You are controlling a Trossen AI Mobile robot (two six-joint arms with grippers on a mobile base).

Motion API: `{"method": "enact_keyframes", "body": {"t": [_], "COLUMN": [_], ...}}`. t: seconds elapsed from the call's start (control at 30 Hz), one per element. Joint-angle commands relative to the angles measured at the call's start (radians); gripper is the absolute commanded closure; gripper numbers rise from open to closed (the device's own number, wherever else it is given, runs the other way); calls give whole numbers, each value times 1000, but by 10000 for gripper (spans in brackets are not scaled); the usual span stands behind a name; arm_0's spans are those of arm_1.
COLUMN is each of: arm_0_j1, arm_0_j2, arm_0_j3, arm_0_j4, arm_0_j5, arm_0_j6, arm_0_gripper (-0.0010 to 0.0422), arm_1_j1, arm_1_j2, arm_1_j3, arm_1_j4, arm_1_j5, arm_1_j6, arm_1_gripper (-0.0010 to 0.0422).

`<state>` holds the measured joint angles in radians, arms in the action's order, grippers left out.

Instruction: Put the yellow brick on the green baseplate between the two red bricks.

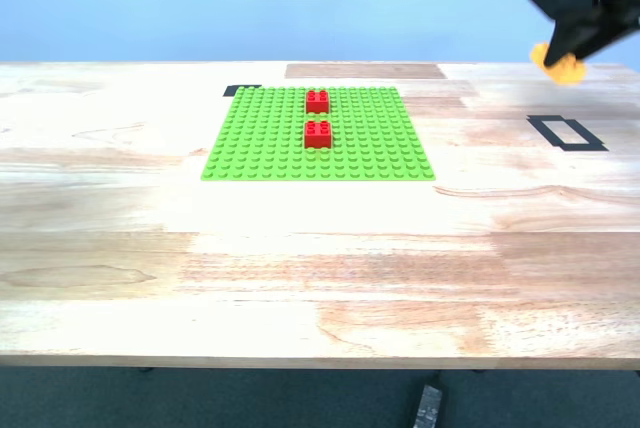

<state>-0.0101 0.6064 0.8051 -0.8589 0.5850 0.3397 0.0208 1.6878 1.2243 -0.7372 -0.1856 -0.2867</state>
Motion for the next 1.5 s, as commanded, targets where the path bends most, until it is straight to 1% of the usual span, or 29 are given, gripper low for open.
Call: {"method": "enact_keyframes", "body": {"t": [0.03, 0.17, 0.4, 0.53, 0.7, 0.97, 1.1, 1.2, 1.37, 1.5], "arm_0_j1": [0, 0, 0, 0, 0, 0, 0, 0, 0, 0], "arm_0_j2": [-1, -1, -1, -1, -1, -1, -1, -1, -1, -1], "arm_0_j3": [0, 0, 0, 0, 0, 0, 0, 0, 0, 0], "arm_0_j4": [-2, 2, -3, 5, -6, -3, -3, -3, -12, -16], "arm_0_j5": [1, 0, 0, 0, 0, 0, 0, 0, 0, 0], "arm_0_j6": [0, -1, -1, -2, -1, -1, 0, 0, -1, 0], "arm_0_gripper": [413, 413, 413, 412, 413, 412, 412, 412, 413, 413], "arm_1_j1": [43, 129, 332, 432, 521, 610, 644, 668, 707, 721], "arm_1_j2": [-58, -105, -90, -40, 44, 234, 353, 424, 510, 550], "arm_1_j3": [47, 105, 235, 310, 396, 544, 636, 684, 716, 716], "arm_1_j4": [-39, -59, -109, -135, -180, -221, -279, -297, -310, -309], "arm_1_j5": [-18, -21, -10, 72, 91, 93, 114, 110, 115, 114], "arm_1_j6": [-88, -162, -323, -407, -494, -578, -583, -591, -639, -646], "arm_1_gripper": [397, 397, 397, 397, 397, 397, 397, 397, 397, 397]}}
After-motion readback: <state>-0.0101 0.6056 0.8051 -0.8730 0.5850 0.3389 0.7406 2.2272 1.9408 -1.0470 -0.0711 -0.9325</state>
